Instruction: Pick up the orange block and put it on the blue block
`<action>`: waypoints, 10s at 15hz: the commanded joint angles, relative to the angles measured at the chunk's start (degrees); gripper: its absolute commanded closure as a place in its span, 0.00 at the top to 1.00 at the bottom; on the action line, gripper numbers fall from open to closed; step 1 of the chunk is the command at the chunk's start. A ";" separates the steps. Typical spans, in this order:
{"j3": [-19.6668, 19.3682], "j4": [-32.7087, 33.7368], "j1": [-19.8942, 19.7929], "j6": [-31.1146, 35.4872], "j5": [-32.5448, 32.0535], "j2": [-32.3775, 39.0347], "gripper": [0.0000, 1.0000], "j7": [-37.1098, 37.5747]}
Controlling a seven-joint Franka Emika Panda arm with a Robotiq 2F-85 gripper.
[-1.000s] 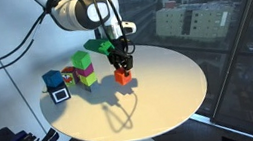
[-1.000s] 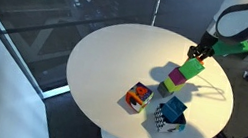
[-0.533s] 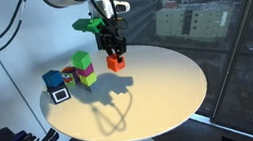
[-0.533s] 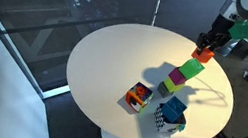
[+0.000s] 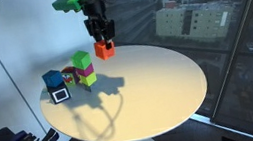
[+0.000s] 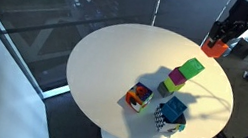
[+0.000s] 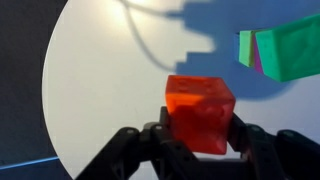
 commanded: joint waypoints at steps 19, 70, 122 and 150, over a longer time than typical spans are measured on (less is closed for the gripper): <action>4.56 -13.54 4.24 -8.66 2.11 -23.89 0.29 -7.34; 19.09 -22.55 12.05 4.94 1.96 -18.36 0.29 8.03; 19.79 -17.71 11.06 9.25 -0.70 -8.61 1.00 14.70; 10.20 -9.60 2.87 -11.84 -1.25 -16.26 1.00 6.56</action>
